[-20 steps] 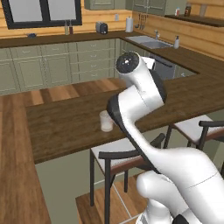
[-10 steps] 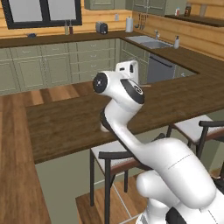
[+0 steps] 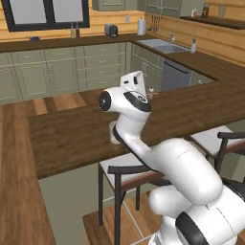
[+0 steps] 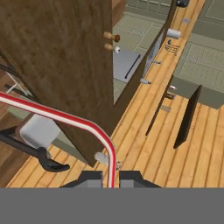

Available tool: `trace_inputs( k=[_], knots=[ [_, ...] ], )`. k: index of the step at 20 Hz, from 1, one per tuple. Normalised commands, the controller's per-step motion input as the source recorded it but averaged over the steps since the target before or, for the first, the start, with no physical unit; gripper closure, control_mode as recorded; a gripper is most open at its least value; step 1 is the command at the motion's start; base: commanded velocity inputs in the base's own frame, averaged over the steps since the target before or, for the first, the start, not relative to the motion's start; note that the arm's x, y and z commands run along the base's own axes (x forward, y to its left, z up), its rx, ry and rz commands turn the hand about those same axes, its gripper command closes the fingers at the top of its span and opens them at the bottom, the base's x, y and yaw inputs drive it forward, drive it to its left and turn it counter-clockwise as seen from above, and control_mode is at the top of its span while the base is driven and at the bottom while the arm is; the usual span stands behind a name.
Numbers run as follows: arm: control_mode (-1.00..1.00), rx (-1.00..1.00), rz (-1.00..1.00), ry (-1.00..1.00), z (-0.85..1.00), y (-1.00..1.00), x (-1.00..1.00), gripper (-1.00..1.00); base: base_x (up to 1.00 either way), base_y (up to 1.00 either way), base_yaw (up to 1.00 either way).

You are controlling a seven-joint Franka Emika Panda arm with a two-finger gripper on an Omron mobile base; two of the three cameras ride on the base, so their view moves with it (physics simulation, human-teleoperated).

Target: Take a straw from the drawer in front and place it inside the glass cup on the dining counter.

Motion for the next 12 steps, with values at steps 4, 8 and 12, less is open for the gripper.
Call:
trace_inputs(
  k=[4,8,12],
  knots=[
    [-1.0,-0.02,0.0,0.0,-0.15,0.13,0.63,1.0,0.0,0.0,0.0],
    [-1.0,0.0,0.0,0.0,-0.18,0.28,0.53,1.0,0.0,0.0,0.0],
    [-1.0,0.0,0.0,0.0,-0.22,0.31,0.49,1.0,0.0,0.0,0.0]
  ],
)
